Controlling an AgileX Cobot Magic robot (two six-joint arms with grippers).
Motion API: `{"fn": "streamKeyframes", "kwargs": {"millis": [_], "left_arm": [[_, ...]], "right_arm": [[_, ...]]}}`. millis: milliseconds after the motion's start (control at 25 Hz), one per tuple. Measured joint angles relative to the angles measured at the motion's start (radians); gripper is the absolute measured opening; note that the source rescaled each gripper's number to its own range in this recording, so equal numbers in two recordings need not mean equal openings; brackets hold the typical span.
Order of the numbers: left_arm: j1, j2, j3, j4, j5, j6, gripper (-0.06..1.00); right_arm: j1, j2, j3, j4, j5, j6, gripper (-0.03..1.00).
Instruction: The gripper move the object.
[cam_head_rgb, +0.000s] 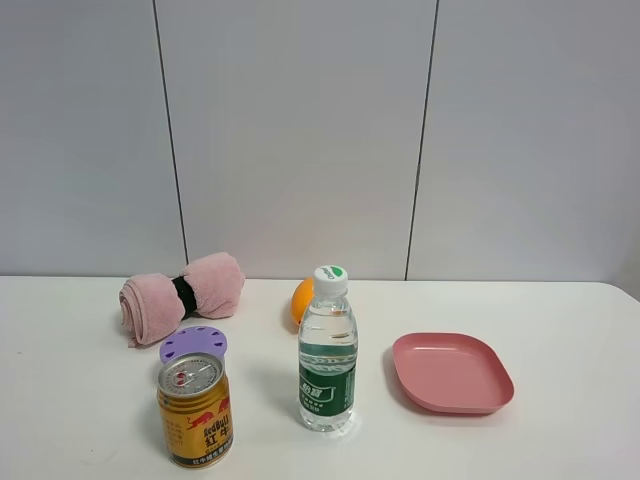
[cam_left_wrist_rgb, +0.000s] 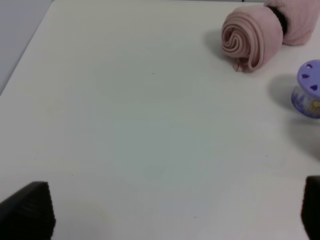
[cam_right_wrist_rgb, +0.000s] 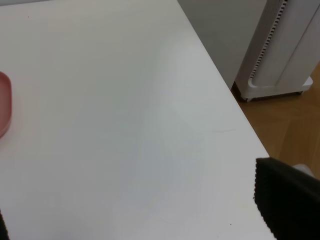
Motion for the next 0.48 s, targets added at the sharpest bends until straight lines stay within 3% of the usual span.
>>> {"fn": "streamKeyframes", "kwargs": {"millis": [480], "left_arm": [[0.0, 0.0, 0.0, 0.0, 0.0, 0.0, 1.0]], "right_arm": [[0.0, 0.0, 0.0, 0.0, 0.0, 0.001, 0.99]]}}
